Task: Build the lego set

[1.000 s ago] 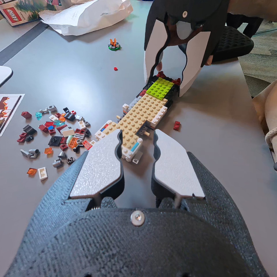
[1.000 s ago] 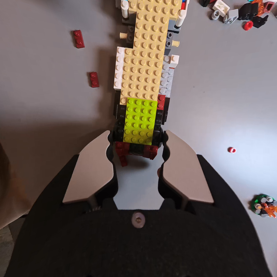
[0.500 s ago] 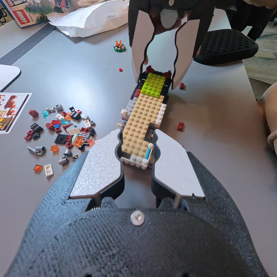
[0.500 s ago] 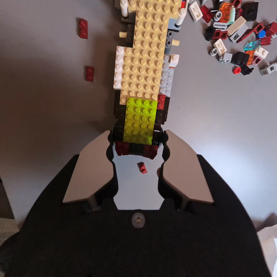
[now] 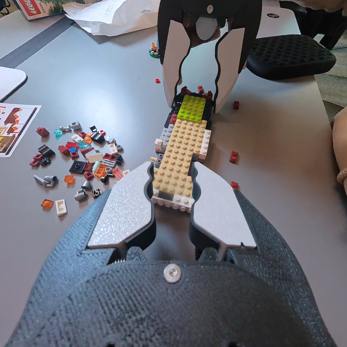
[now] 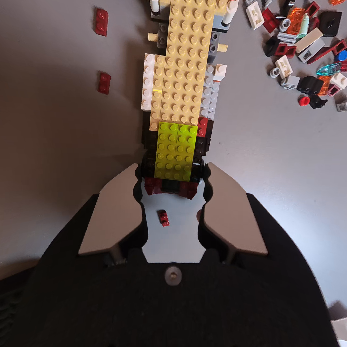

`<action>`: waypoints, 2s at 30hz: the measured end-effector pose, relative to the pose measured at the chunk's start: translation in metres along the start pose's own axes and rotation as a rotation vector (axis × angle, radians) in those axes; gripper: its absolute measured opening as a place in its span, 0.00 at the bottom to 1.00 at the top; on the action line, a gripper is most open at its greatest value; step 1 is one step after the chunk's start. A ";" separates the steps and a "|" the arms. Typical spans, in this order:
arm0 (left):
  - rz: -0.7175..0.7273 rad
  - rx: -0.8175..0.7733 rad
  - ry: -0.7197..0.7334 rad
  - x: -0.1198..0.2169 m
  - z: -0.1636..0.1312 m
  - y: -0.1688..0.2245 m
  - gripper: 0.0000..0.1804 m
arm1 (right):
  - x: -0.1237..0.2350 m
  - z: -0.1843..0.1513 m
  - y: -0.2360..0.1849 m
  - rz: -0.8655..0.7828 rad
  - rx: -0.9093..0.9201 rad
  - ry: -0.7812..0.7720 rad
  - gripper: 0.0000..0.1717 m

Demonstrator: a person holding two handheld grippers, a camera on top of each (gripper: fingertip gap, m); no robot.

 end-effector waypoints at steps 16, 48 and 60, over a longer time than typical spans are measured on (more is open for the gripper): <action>0.014 -0.006 0.022 0.002 0.004 -0.001 0.21 | 0.011 0.007 -0.013 -0.029 -0.043 0.037 0.37; 0.028 -0.023 0.036 0.005 0.007 -0.002 0.21 | 0.000 0.000 -0.005 -0.096 -0.167 0.056 0.37; 0.038 -0.035 0.033 0.005 0.008 -0.001 0.21 | 0.012 0.002 -0.009 -0.122 -0.181 0.138 0.40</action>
Point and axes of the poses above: each gripper's, where its closed fingertips meet, x back along the fingers, z out of its top, y = z × x across the jaws, the point moved 3 cm from there along x, back along the fingers, and after that the axes turned 8 degrees about y, right-handed, at the moved point
